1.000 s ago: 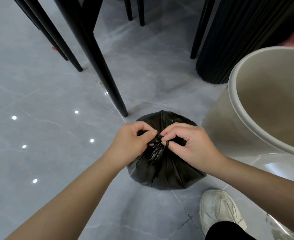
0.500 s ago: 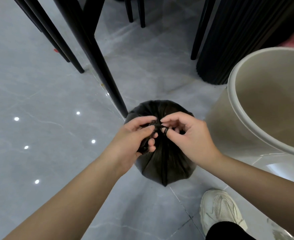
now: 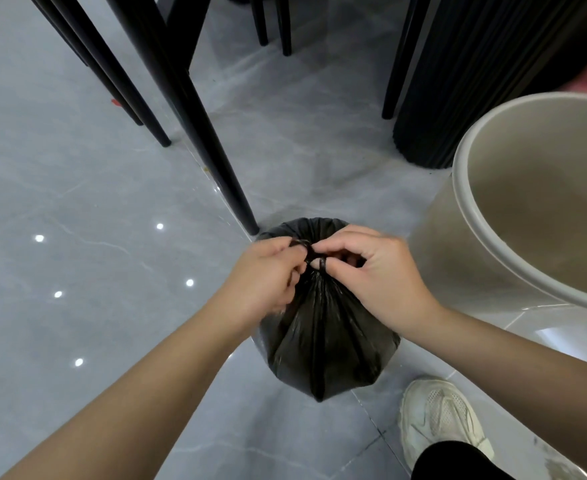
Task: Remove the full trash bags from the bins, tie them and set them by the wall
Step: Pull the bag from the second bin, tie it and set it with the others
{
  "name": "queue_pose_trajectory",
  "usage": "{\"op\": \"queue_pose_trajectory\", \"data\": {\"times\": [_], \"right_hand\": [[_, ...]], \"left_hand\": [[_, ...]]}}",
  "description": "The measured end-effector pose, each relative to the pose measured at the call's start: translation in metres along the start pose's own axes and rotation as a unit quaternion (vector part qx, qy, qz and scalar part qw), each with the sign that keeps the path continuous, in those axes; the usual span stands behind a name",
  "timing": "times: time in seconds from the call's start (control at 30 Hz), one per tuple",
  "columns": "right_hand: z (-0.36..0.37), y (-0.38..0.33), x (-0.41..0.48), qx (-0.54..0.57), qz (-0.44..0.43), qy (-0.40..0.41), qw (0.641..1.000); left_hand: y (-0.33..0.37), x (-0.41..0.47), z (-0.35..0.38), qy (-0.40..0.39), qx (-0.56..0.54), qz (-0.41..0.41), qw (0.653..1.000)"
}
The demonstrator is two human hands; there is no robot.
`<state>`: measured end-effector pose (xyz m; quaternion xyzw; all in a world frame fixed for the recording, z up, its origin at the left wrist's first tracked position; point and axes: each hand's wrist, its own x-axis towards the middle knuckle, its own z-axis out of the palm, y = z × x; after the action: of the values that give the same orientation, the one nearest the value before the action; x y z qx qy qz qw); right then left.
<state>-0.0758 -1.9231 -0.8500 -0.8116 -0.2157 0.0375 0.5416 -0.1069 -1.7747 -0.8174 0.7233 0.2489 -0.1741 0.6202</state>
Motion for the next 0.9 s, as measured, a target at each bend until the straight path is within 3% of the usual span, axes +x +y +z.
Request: {"op": "queue_pose_trajectory", "data": {"times": [0.07, 0.17, 0.3, 0.37, 0.43, 0.47, 0.57, 0.8, 0.83, 0.9], "right_hand": [[0.001, -0.001, 0.002, -0.020, -0.014, -0.003, 1.000], [0.001, -0.002, 0.006, -0.035, -0.020, -0.019, 0.999], [-0.004, -0.005, 0.011, 0.014, 0.031, -0.027, 0.999], [-0.007, -0.007, 0.014, 0.057, 0.080, -0.038, 0.994], [-0.009, -0.007, 0.017, 0.095, 0.124, -0.049, 0.987], [-0.009, -0.007, 0.017, 0.115, 0.144, -0.052, 0.982], [-0.008, -0.006, 0.016, 0.163, 0.180, -0.063, 0.968], [-0.007, -0.007, 0.010, 0.119, 0.135, -0.051, 0.982], [-0.007, -0.007, 0.008, 0.105, 0.121, -0.052, 0.986], [-0.009, -0.008, 0.006, 0.072, 0.083, -0.057, 0.992]], "left_hand": [[0.005, -0.002, -0.003, -0.047, -0.108, -0.096, 0.988], [0.007, -0.005, -0.008, -0.092, -0.239, -0.144, 0.956], [0.003, -0.015, 0.001, -0.062, -0.322, -0.006, 0.945], [-0.004, -0.017, 0.008, -0.005, -0.255, 0.071, 0.964], [-0.012, -0.014, 0.010, 0.064, -0.090, 0.175, 0.978], [-0.017, -0.011, 0.008, 0.087, 0.020, 0.243, 0.966], [-0.027, -0.001, 0.000, 0.090, 0.304, 0.393, 0.863], [-0.013, 0.004, -0.012, 0.111, 0.473, 0.384, 0.785], [-0.011, 0.003, -0.013, 0.107, 0.476, 0.371, 0.790], [-0.006, -0.001, -0.014, 0.084, 0.427, 0.332, 0.837]]}}
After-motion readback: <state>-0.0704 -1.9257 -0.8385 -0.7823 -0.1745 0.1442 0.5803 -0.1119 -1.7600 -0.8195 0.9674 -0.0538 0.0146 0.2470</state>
